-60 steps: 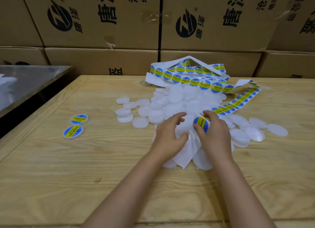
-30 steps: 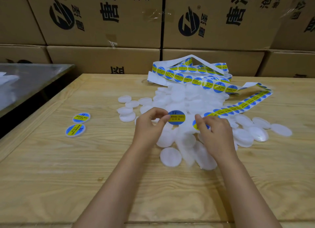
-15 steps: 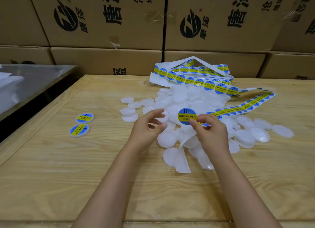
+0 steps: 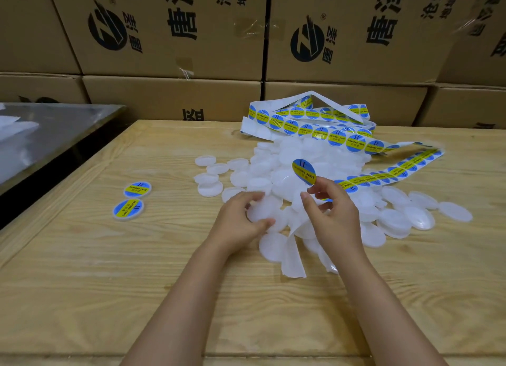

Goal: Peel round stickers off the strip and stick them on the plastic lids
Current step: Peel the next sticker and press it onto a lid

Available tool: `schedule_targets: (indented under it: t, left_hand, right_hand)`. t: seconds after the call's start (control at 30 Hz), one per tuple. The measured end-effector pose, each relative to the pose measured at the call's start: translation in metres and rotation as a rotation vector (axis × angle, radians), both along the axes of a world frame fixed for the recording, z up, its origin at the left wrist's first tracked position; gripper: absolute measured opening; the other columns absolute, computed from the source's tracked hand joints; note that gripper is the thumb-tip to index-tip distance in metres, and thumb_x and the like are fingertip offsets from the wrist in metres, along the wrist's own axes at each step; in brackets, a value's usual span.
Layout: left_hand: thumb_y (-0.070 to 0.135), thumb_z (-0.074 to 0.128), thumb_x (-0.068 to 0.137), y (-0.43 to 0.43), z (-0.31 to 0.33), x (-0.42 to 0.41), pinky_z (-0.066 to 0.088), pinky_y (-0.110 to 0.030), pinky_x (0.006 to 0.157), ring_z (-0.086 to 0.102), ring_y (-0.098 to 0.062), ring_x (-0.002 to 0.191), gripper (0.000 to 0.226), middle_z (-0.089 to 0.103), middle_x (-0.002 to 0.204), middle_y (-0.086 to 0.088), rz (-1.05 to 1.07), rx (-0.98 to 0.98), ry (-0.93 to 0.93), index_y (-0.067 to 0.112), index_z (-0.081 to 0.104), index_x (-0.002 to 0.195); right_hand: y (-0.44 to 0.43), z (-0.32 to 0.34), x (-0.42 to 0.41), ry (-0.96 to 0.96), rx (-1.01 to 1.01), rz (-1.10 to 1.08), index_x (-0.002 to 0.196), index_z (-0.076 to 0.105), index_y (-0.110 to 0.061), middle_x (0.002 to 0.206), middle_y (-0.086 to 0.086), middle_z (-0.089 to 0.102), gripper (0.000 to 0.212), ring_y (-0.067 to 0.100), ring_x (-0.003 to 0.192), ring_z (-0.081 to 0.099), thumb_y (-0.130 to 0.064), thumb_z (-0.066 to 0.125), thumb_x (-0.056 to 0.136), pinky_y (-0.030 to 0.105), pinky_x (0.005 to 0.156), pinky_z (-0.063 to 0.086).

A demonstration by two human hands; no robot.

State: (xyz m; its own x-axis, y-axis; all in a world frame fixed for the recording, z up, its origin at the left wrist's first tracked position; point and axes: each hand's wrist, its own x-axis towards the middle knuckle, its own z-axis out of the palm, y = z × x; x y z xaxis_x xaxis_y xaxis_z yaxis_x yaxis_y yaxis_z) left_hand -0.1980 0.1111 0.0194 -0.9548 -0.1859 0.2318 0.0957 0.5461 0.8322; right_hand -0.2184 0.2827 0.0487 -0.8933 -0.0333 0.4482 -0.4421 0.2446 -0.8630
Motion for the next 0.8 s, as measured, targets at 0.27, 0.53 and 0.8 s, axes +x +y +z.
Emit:
schedule_targets:
  t: [0.27, 0.53, 0.8]
  left_hand:
    - [-0.005, 0.072, 0.069, 0.007, 0.017, 0.003, 0.051, -0.021, 0.08, 0.063, -0.004, 0.097, 0.065, 0.056, 0.118, 0.002, -0.272, 0.708, 0.119, 0.027, 0.053, 0.123]
    - [0.001, 0.067, 0.073, 0.016, 0.016, 0.003, 0.054, -0.028, 0.082, 0.065, -0.013, 0.098, 0.053, 0.064, 0.118, 0.001, -0.401, 0.91, 0.031, 0.015, 0.055, 0.123]
    - [0.011, 0.036, 0.1, 0.017, 0.018, 0.002, 0.057, -0.042, 0.08, 0.068, -0.031, 0.094, 0.03, 0.069, 0.106, -0.018, -0.375, 1.108, -0.154, -0.002, 0.056, 0.117]
  right_hand:
    - [-0.011, -0.006, 0.005, -0.107, -0.005, 0.095, 0.129, 0.04, -0.032, 0.098, -0.013, 0.065, 0.05, 0.003, 0.081, 0.058, -0.019, 0.064, 0.087, 0.013, 0.072, 0.044]
    - [-0.009, -0.005, -0.001, -0.322, -0.347, 0.173, 0.13, 0.035, -0.024, 0.079, 0.001, 0.062, 0.059, 0.007, 0.051, 0.058, -0.002, 0.064, 0.085, 0.017, 0.05, 0.045]
    - [-0.005, -0.007, -0.003, -0.218, -0.211, 0.145, 0.123, 0.037, -0.038, 0.075, -0.008, 0.065, 0.058, 0.01, 0.059, 0.063, -0.008, 0.067, 0.084, 0.022, 0.055, 0.047]
